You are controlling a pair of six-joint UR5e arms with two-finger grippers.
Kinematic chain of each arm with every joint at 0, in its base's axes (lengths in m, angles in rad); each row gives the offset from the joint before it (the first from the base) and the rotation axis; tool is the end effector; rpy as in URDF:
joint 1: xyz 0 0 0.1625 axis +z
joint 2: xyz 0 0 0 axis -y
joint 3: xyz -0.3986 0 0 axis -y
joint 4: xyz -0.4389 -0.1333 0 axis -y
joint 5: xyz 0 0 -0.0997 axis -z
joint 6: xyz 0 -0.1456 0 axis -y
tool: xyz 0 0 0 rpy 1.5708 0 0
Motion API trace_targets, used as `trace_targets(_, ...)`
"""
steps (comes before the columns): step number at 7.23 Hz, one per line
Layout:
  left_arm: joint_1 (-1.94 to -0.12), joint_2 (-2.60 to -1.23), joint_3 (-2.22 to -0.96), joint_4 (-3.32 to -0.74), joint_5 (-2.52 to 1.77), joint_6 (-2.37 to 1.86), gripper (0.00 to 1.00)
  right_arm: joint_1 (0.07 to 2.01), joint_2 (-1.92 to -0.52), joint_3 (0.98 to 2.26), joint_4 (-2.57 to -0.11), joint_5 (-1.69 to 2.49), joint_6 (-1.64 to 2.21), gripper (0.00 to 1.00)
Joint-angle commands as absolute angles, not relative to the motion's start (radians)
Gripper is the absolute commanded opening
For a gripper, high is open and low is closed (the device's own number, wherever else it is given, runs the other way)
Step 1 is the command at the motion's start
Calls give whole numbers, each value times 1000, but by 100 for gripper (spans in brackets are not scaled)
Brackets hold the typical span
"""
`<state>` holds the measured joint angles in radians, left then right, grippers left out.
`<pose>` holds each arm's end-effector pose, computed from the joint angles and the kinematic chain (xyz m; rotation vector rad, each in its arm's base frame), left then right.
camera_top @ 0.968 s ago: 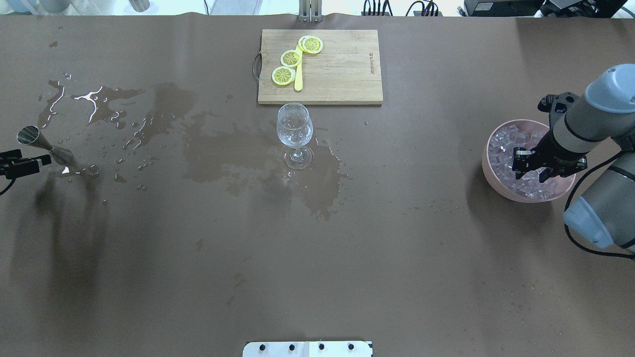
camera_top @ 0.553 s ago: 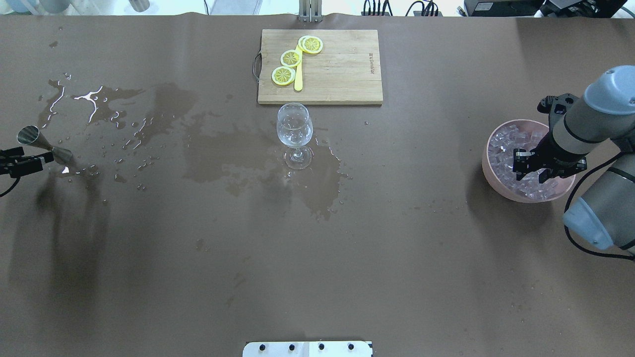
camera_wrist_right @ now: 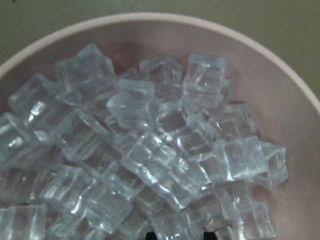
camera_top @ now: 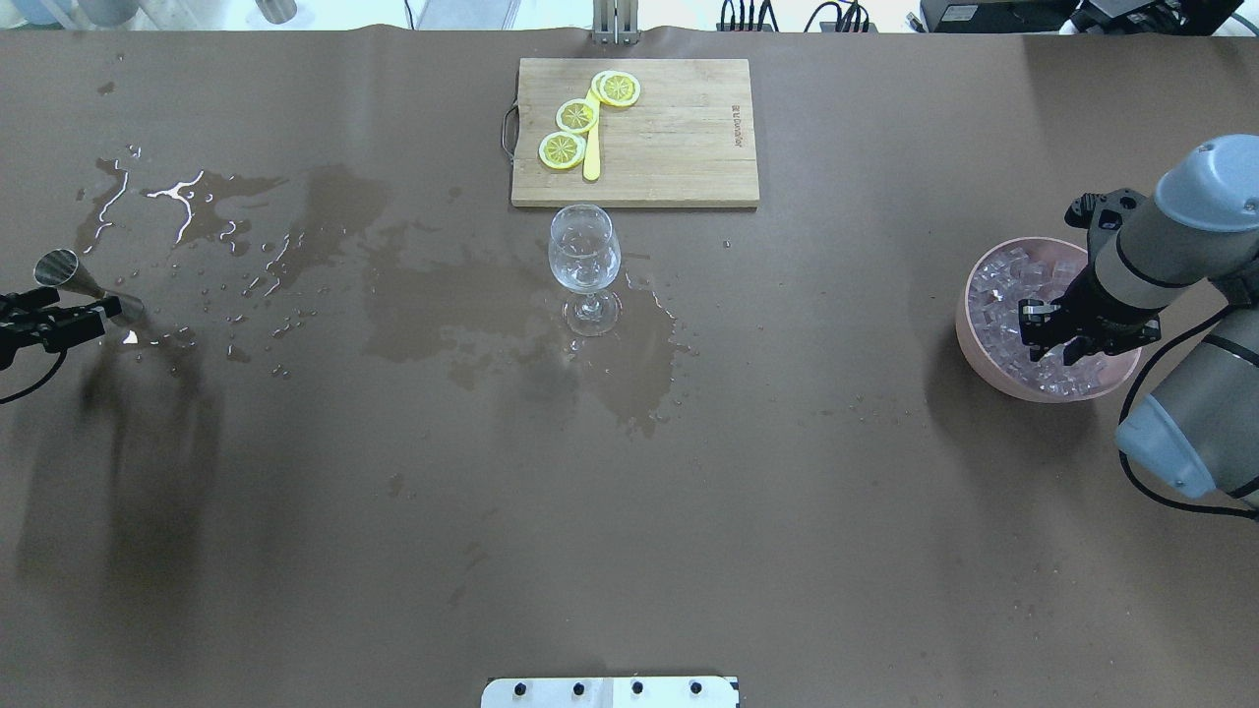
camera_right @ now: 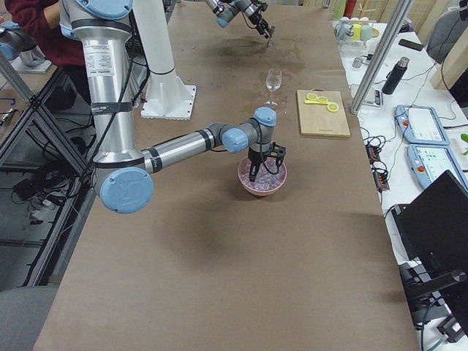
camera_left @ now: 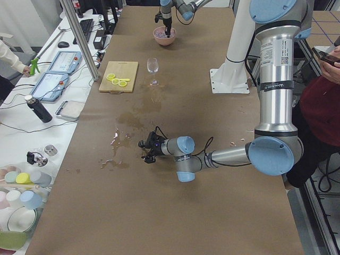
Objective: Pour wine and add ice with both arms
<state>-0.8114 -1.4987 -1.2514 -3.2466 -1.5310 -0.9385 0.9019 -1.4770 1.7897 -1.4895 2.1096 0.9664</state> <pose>0.2741 -0.4908 0.6730 0.8755 0.9428 -0.1793 -0.3230 -0.5031 0.5015 -0.1252 -0.6447 0.1806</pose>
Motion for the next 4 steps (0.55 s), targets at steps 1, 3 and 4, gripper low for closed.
trace_targets(1,-781,-1500,-1243,-3254,-1491,-940,97,902,-1473,1792,-1491,2108,966,35)
trace_targets(3,-779,-1502,-1239,-3254,-1471,-934,97,903,-1471,1798,-1493,2106,966,33)
trace_targets(4,-779,-1503,-1238,-3257,-1445,-934,97,919,-1470,1805,-1496,2109,966,33)
